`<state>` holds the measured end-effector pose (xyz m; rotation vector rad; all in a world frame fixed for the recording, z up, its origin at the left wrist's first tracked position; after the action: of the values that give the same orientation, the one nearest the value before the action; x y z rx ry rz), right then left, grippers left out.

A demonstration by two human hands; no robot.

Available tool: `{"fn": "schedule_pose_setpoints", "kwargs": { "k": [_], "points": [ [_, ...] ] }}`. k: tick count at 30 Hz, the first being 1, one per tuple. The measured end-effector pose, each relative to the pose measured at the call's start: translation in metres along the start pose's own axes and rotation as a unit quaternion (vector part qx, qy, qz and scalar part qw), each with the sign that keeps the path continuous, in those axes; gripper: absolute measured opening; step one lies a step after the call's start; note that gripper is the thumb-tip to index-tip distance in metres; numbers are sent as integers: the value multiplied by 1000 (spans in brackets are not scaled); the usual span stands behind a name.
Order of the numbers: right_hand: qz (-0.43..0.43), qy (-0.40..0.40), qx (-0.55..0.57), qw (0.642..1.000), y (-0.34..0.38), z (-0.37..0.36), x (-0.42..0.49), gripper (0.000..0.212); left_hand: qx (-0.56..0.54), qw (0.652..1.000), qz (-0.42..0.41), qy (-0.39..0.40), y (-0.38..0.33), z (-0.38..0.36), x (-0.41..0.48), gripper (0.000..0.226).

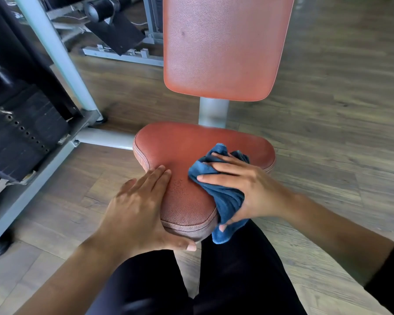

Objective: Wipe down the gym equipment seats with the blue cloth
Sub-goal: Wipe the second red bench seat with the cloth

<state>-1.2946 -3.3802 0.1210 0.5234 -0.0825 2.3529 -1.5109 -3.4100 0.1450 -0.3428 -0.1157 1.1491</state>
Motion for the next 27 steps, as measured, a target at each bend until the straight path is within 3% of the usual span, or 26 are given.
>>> {"fn": "schedule_pose_setpoints", "kwargs": {
  "k": [3,10,15,21,27],
  "points": [
    [-41,-4,-4,999,-32,0,-5,92,0,1000,-7,7,1,-1,0,138],
    [-284,83,36,955,-95,7,10,88,-22,999,-33,21,7,8,1,136],
    [-326,115,-46,937,-66,-7,44,77,-114,992,-7,52,25,13,23,104],
    [-292,91,8,952,-17,-18,54,87,-145,987,42,57,63,4,85,60],
    [-394,74,-62,914,-68,-7,37,80,-120,990,34,61,72,3,107,57]
  ]
}}
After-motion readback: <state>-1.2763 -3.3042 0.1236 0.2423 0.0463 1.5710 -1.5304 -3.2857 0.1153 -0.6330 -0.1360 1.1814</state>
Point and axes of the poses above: each hand's wrist, its own x-axis towards the middle knuckle, its own z-axis out of the back of the hand, y = z × x, the point moved 4 cm from there along x, towards the middle knuckle, and after that the axes turned 14 degrees about -x, right-handed, at the moved point
